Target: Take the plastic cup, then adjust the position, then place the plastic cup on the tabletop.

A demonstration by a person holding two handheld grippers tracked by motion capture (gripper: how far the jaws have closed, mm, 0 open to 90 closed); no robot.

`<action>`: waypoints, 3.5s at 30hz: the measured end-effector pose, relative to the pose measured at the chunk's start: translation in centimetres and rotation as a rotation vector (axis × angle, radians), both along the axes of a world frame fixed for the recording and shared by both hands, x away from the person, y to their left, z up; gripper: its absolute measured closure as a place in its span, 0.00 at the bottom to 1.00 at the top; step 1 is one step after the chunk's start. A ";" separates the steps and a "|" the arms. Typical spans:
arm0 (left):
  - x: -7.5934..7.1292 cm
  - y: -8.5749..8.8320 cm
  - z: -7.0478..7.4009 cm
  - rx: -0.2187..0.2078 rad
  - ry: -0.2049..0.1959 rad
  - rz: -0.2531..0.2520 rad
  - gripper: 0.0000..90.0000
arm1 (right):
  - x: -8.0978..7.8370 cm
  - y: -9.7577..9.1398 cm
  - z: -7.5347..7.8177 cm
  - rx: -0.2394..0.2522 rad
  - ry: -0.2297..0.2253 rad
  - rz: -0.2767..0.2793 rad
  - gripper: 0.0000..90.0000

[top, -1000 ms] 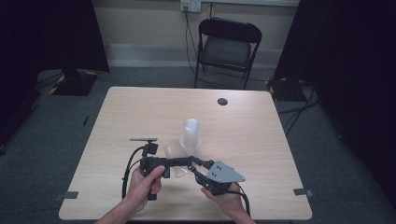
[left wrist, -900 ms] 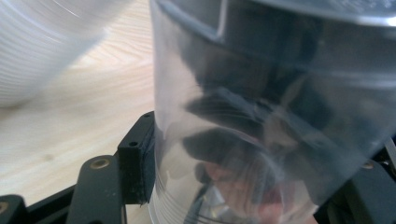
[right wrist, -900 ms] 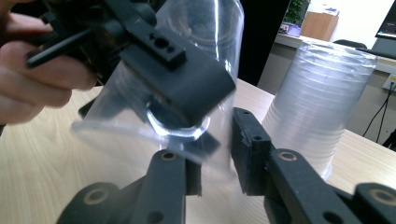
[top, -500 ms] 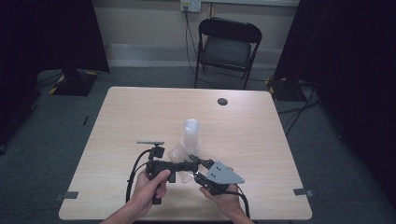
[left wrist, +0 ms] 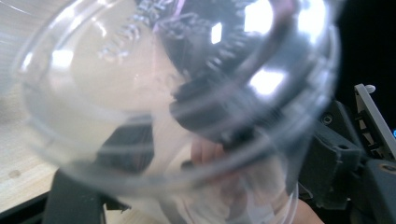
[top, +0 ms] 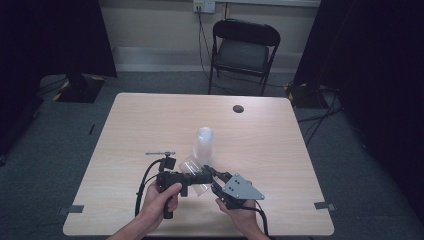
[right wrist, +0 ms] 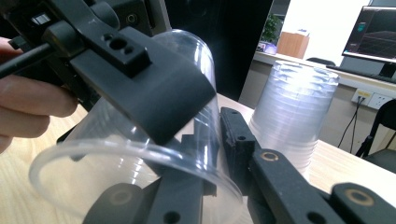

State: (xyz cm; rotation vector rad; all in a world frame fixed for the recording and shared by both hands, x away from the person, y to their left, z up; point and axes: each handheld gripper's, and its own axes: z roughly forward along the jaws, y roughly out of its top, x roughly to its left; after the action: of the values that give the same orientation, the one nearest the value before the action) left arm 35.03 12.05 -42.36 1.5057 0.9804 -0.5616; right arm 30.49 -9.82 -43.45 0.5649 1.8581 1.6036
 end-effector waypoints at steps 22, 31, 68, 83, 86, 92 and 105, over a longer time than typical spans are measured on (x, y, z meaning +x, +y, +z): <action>0.1 0.6 -0.1 0.029 -0.038 -0.020 0.22 | 0.8 -1.5 0.2 -0.004 0.078 -0.051 1.00; -0.2 0.9 0.1 0.102 -0.148 -0.026 0.22 | 1.2 -2.5 0.8 -0.027 0.134 -0.071 1.00; -1.4 2.4 -0.7 0.451 -0.516 0.045 0.24 | 2.8 -6.4 1.8 -0.014 0.447 -0.066 1.00; -1.9 1.7 -0.9 0.520 -0.599 -0.015 0.26 | 3.4 -6.5 1.7 -0.077 0.584 -0.002 1.00; -1.9 1.7 -0.9 0.540 -0.620 -0.018 0.25 | 3.5 -6.3 1.8 -0.088 0.607 0.022 1.00; -2.0 1.7 -1.0 0.582 -0.651 -0.031 0.25 | 3.9 -5.7 1.6 -0.128 0.687 0.075 1.00; -2.5 0.6 -1.0 0.657 -0.725 -0.071 0.21 | 4.3 -5.1 1.2 -0.170 0.771 0.141 1.00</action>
State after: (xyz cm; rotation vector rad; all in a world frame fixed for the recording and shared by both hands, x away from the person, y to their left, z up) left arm 32.54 12.69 -43.36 2.1085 0.5445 0.3084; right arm 34.75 -14.94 -42.29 1.1052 2.6049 1.3892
